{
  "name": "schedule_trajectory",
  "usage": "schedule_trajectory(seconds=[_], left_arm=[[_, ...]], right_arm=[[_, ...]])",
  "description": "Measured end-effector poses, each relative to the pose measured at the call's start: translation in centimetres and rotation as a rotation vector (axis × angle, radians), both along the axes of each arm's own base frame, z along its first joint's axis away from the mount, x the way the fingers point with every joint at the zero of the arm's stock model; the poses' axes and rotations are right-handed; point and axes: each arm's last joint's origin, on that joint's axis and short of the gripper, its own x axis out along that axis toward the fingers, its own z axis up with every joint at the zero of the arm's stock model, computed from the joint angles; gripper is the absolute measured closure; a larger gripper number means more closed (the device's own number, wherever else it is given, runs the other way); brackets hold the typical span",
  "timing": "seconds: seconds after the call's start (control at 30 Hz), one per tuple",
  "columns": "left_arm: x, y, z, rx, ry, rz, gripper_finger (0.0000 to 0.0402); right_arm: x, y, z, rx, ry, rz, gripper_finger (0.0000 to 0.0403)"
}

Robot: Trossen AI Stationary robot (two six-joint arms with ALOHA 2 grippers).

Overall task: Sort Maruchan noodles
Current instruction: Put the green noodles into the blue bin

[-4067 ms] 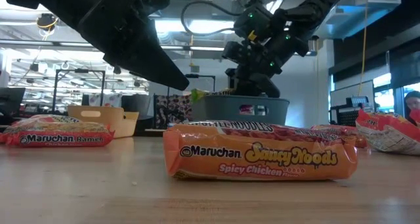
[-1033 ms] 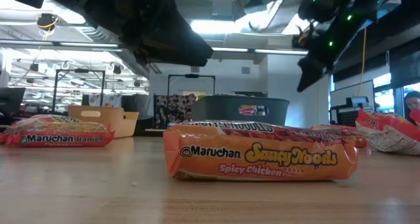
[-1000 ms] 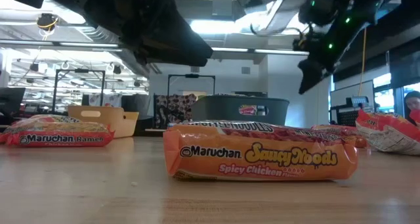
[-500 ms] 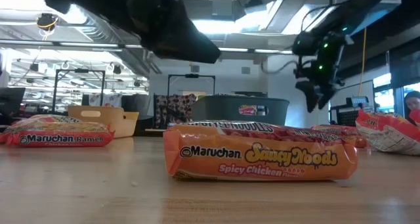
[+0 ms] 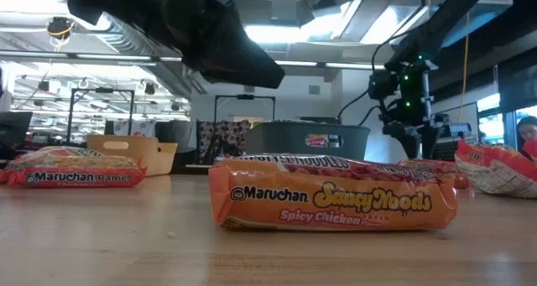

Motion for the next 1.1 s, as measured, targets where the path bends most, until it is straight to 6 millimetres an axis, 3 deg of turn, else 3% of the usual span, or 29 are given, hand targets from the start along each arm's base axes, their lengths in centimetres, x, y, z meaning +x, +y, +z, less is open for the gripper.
schedule_trajectory(seconds=[0.23,0.57,0.77,0.9,1.1], left_arm=[[0.0,0.1,0.0,-0.005,-0.001,0.004,0.0259],[0.0,0.1,0.0,-0.006,-0.001,0.005,0.0259],[0.0,0.0,0.0,-0.007,-0.001,0.005,0.0259],[0.0,0.0,0.0,-0.006,-0.001,0.005,0.0259],[0.0,0.0,0.0,-0.006,-0.001,0.005,0.0259]], right_arm=[[0.1,-0.2,-0.5,0.027,0.032,0.003,0.016],[2.0,-0.1,-2.1,0.063,0.127,0.094,0.0167],[2.1,-0.2,-2.2,0.093,0.096,0.091,0.017],[2.1,-0.2,-2.2,0.108,0.081,0.097,0.0204],[2.2,-0.2,-2.3,0.112,0.065,0.113,0.0289]])
